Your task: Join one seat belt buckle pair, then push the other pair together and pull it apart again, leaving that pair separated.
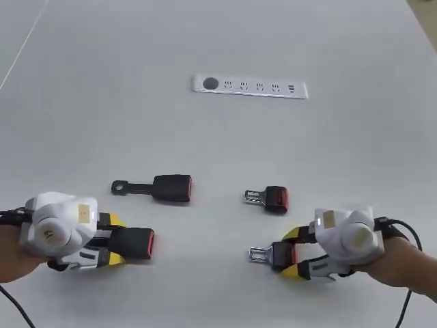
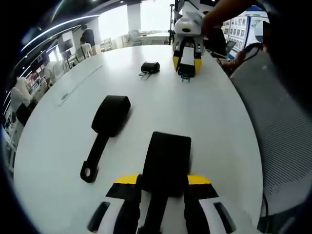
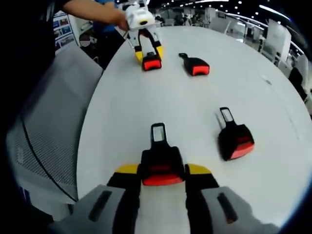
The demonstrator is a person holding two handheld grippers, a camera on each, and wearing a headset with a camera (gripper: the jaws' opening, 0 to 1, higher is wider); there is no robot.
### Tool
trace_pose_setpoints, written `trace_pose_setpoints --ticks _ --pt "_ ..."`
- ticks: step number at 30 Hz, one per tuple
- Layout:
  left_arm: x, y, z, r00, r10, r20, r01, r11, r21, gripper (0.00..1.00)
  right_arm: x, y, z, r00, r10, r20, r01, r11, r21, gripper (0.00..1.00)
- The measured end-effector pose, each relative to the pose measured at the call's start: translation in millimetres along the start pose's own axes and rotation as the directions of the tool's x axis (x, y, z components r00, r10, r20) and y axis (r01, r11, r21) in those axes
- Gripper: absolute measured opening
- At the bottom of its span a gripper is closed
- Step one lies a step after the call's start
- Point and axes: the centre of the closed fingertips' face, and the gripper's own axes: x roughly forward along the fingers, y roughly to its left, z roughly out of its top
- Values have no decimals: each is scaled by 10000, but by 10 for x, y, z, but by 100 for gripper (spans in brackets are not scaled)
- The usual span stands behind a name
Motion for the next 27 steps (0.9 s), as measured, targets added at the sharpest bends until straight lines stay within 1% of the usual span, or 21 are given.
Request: trace_pose_setpoints --ticks 5,7,9,12,16,22,27 --pt "22 16 -42 10000 -7 -81 7 10000 14 35 27 -12 40 9999 -96 -87 98 9996 252 35" --pt "37 28 -66 9999 -14 -111 14 10000 6 35 45 -8 72 9999 -121 -95 121 9999 71 35" --pt "49 39 -88 9999 -15 -131 15 10000 5 35 64 -4 97 9999 -89 -112 90 9999 93 35" --pt "30 34 -69 9998 -45 -202 48 9999 129 35 96 -3 145 9999 -58 -137 59 9999 102 35" --pt "13 54 -84 9995 -117 -278 122 9998 175 35 158 13 230 9999 -10 -131 9 10000 -63 35" --pt "-16 55 -50 9995 -109 -297 112 9999 103 35 251 -7 380 10000 39 -77 -40 9998 -207 34" --pt "-26 55 -36 9993 -107 -357 110 9999 90 35 330 11 502 9999 141 36 -140 9992 -376 34"
